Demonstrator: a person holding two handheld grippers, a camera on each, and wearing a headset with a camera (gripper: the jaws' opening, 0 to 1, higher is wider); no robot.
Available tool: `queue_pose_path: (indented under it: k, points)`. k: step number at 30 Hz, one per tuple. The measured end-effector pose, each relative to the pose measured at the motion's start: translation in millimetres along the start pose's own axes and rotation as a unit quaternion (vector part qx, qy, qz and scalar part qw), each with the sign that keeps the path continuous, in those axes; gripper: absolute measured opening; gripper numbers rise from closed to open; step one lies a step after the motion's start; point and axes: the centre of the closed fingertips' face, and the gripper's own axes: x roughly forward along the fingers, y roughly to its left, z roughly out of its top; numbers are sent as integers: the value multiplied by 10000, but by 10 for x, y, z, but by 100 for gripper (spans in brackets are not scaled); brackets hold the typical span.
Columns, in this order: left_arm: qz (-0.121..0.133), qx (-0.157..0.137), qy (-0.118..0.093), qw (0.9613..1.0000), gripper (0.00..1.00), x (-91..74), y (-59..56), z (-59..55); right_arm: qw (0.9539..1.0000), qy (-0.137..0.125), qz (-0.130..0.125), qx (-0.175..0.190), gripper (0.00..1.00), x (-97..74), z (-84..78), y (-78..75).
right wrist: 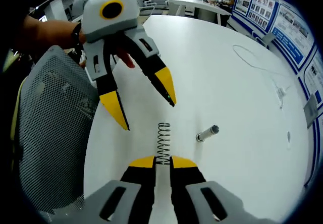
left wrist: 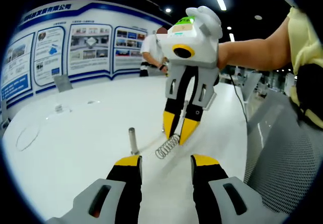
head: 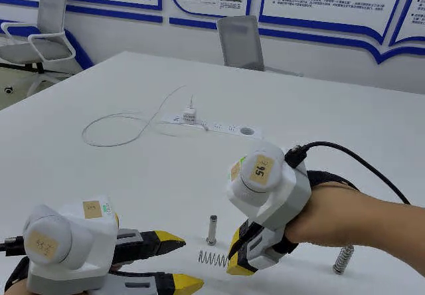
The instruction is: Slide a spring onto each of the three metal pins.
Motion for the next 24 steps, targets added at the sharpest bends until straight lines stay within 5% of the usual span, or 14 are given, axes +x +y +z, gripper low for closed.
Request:
queue_pose_path:
  k: [24]
  points:
    - [-445, 200, -97, 9988, 26, 108, -232, 106, 9963, -95, 165, -842, 12, -198, 105, 204]
